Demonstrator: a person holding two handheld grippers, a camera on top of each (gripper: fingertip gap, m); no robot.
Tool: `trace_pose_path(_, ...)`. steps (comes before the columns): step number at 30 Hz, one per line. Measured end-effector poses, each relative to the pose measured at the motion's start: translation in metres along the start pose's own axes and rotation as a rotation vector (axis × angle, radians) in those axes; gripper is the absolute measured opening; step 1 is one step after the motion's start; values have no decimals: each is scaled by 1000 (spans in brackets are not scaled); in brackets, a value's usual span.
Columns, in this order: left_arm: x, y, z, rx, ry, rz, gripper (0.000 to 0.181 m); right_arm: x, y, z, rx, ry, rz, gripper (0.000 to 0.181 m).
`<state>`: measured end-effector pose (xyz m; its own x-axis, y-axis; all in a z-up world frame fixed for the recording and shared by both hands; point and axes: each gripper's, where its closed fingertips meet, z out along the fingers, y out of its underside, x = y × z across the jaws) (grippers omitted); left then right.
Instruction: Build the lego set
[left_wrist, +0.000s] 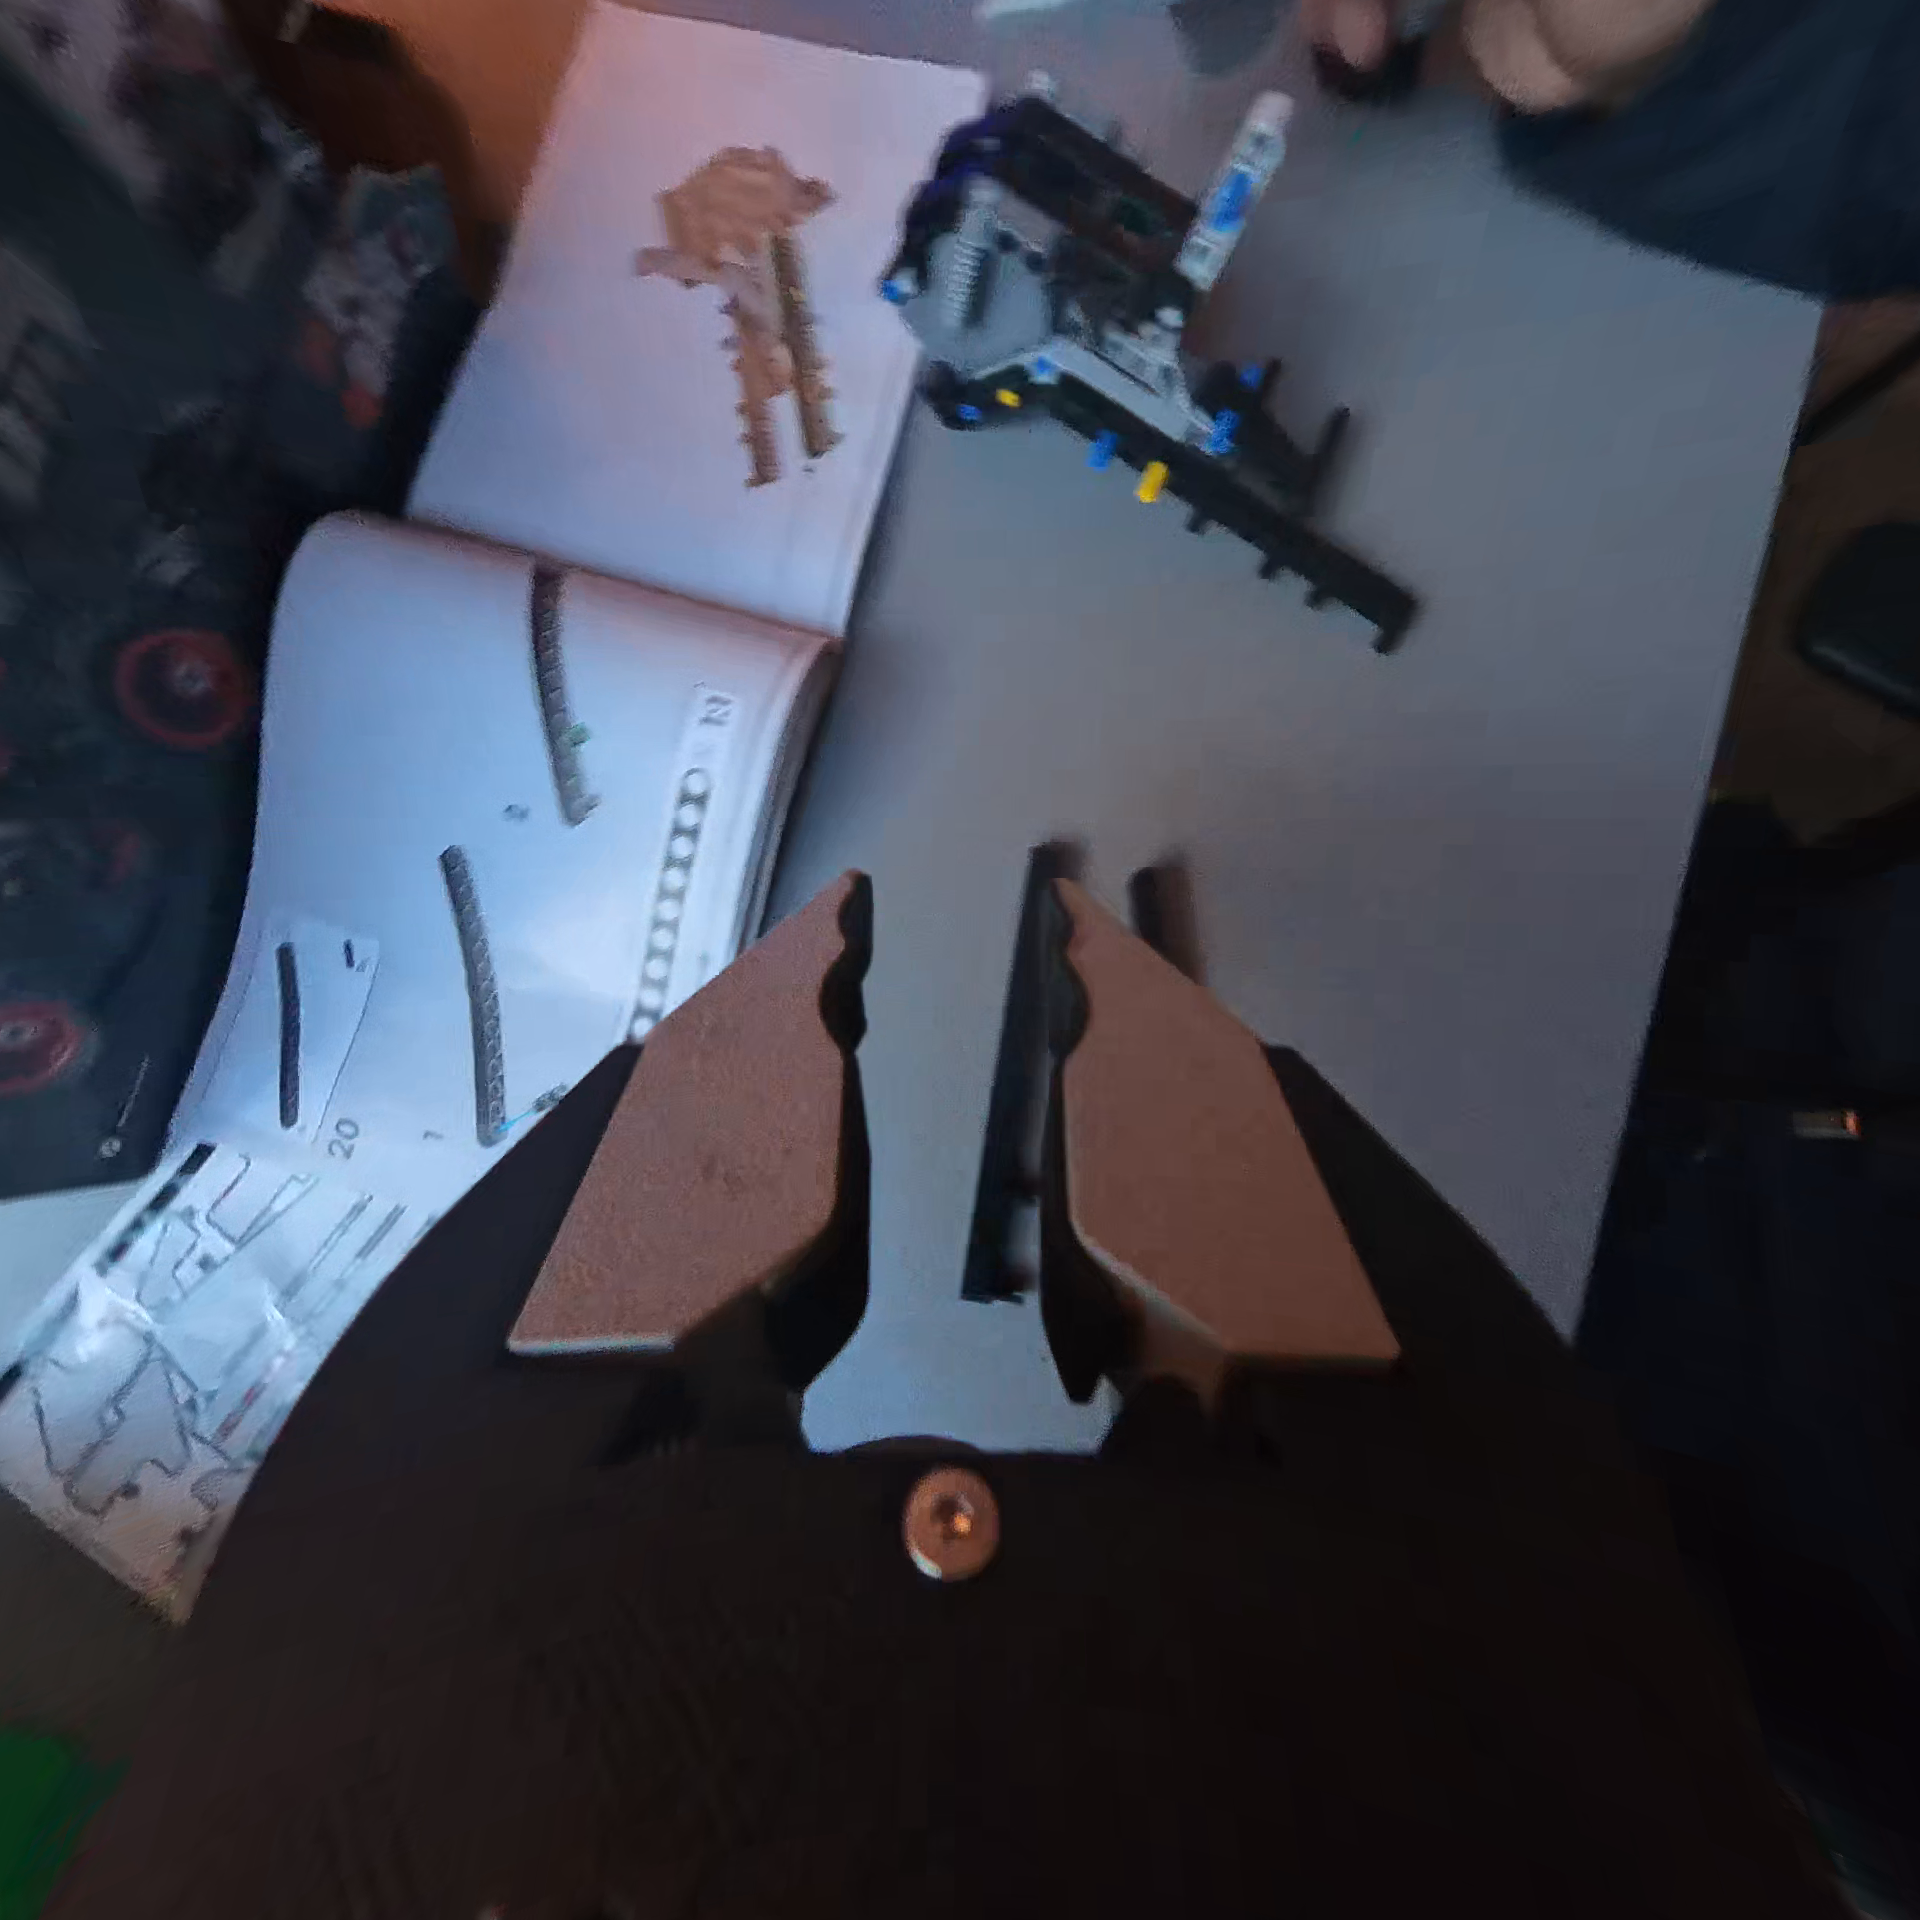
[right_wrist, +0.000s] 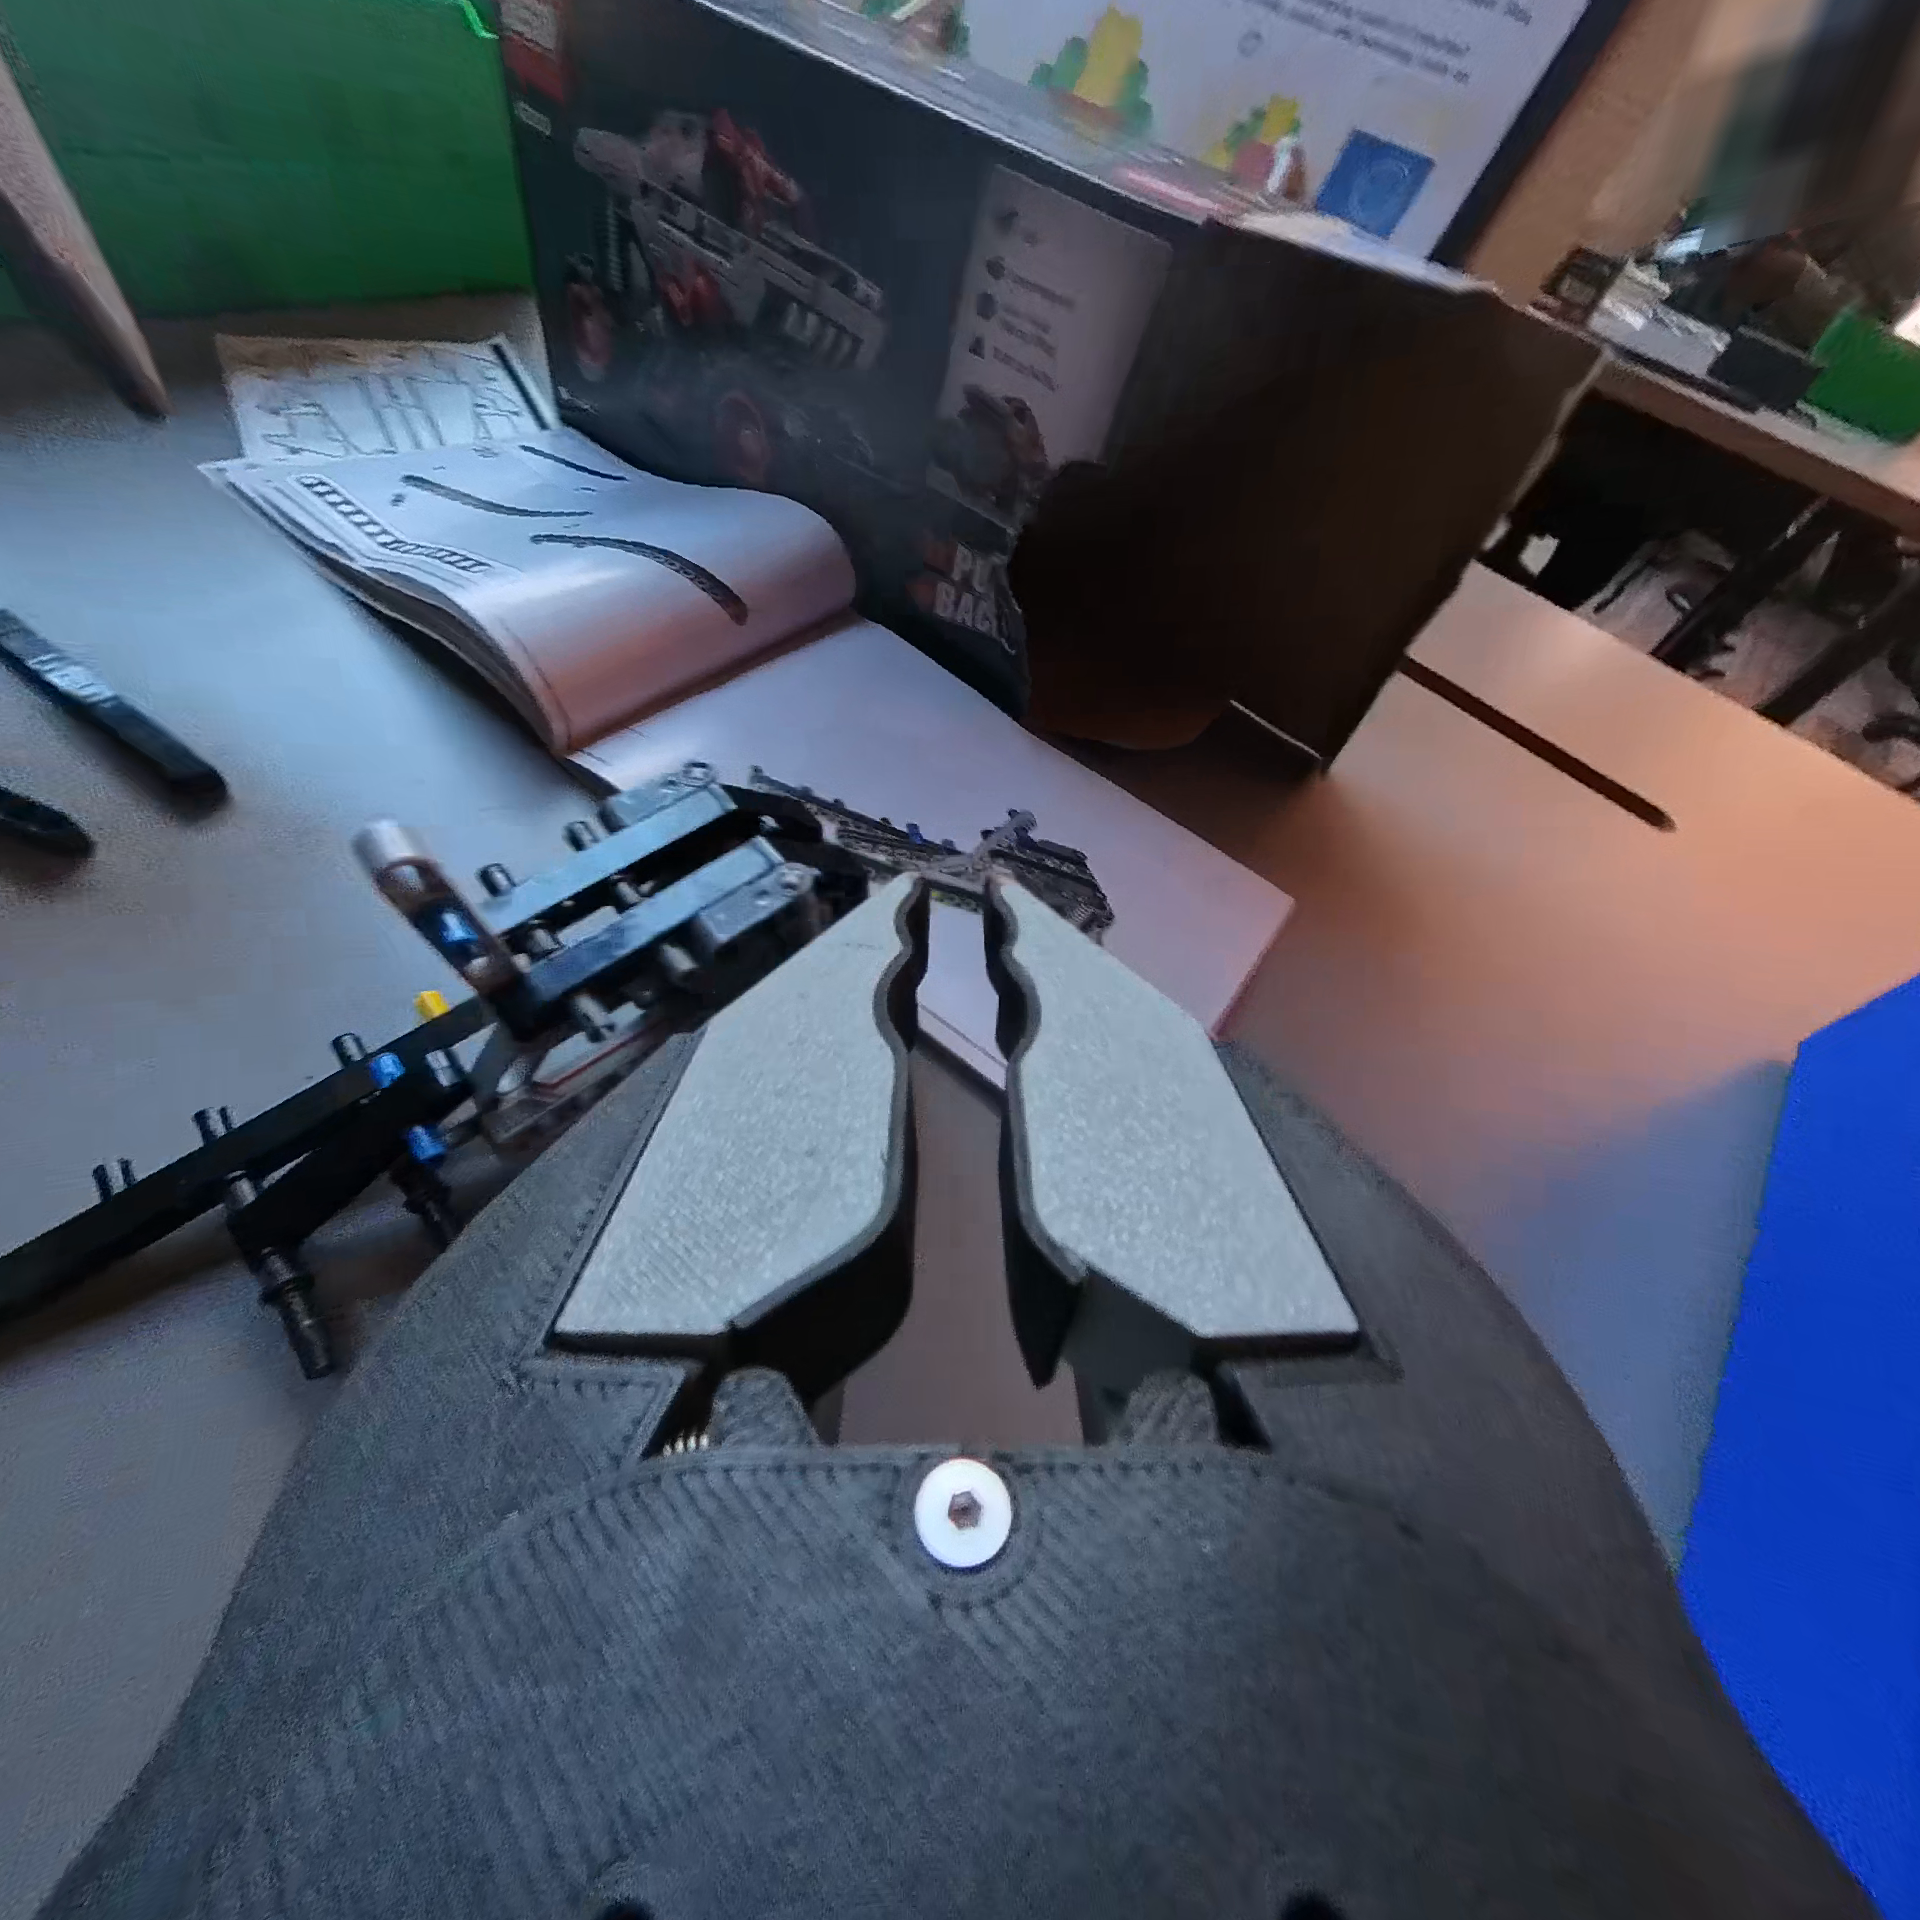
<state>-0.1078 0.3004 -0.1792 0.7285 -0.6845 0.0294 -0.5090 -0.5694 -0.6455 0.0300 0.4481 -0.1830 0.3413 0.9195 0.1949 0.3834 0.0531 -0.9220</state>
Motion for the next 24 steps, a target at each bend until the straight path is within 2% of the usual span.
trace_pose_path(3,-22,6,-2,98,12,-104,29,4,5,3,-15,-11,34,7)
trace_pose_path(5,-30,15,-1,100,11,-150,30,6,1,6,6,-4,9,3)
trace_pose_path(8,-29,35,2,25,5,-146,30,5,-4,12,27,-2,-60,0)
trace_pose_path(12,-2,68,2,-111,152,-162,31,6,-2,23,5,23,-165,0)
trace_pose_path(16,8,84,2,-161,180,-125,31,6,-1,25,0,15,-164,0)
trace_pose_path(18,10,85,3,-165,195,-123,30,8,-4,23,20,16,-144,0)
trace_pose_path(20,13,68,4,-86,203,-118,29,11,-5,22,27,16,-117,0)
trace_pose_path(22,39,52,0,-19,332,-99,30,13,-6,20,38,21,-100,0)
trace_pose_path(24,56,52,4,-41,358,-65,31,14,-8,19,50,25,-95,0)
